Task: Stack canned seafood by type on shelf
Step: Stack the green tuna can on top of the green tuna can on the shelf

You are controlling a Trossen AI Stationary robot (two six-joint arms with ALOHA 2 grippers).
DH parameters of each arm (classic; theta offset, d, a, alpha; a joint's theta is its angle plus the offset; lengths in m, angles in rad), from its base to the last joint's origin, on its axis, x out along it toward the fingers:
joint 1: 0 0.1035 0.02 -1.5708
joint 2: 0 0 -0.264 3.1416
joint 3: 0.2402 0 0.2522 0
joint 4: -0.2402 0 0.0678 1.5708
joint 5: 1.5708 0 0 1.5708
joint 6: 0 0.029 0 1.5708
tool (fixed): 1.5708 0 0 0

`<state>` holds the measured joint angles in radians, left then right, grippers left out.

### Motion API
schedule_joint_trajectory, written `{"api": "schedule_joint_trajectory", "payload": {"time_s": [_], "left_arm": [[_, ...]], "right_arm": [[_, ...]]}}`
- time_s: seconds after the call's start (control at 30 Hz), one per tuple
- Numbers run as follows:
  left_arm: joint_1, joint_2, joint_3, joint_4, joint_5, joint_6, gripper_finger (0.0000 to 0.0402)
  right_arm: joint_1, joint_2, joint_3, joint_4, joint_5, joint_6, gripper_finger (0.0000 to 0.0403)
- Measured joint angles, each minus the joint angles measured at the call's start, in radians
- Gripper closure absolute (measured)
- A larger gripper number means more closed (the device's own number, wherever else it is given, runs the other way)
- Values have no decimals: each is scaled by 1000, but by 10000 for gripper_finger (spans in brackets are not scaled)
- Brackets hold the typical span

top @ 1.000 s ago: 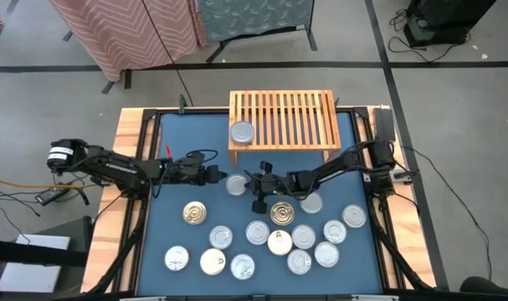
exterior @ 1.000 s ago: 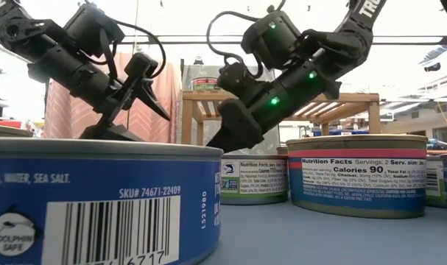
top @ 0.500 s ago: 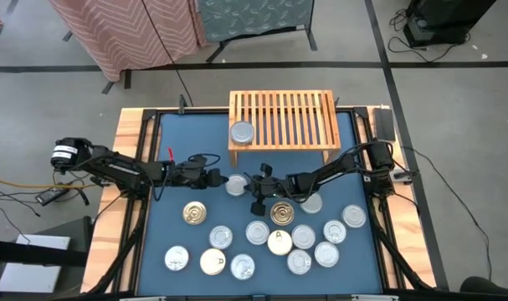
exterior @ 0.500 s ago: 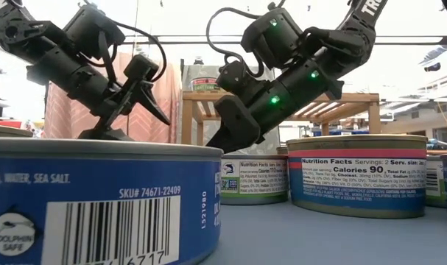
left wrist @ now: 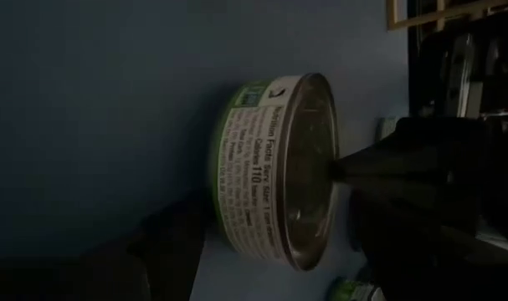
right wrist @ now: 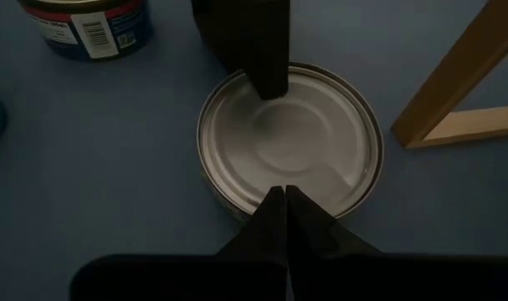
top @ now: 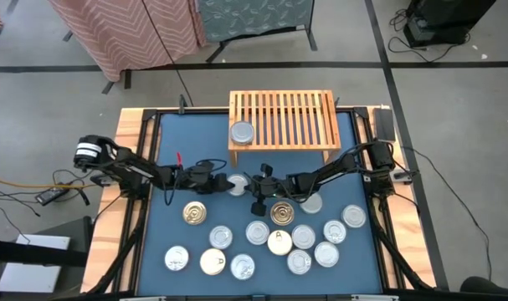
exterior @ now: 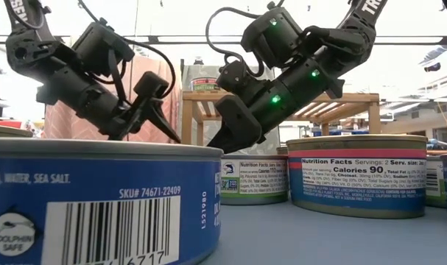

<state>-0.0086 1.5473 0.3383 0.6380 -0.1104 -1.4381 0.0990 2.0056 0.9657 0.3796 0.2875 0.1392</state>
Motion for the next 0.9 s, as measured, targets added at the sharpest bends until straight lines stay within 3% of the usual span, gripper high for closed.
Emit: {"api": "schedule_joint_trajectory", "payload": {"time_s": [0.27, 0.57, 0.9], "left_arm": [[0, 27, 26, 25, 11, 45, 119], [2, 28, 35, 34, 23, 39, 263], [3, -60, 30, 39, 81, -6, 261]], "right_arm": [[0, 0, -2, -3, -1, -3, 403], [10, 1, -2, -3, -1, -1, 403], [41, -94, -4, -64, 69, -1, 403]]}}
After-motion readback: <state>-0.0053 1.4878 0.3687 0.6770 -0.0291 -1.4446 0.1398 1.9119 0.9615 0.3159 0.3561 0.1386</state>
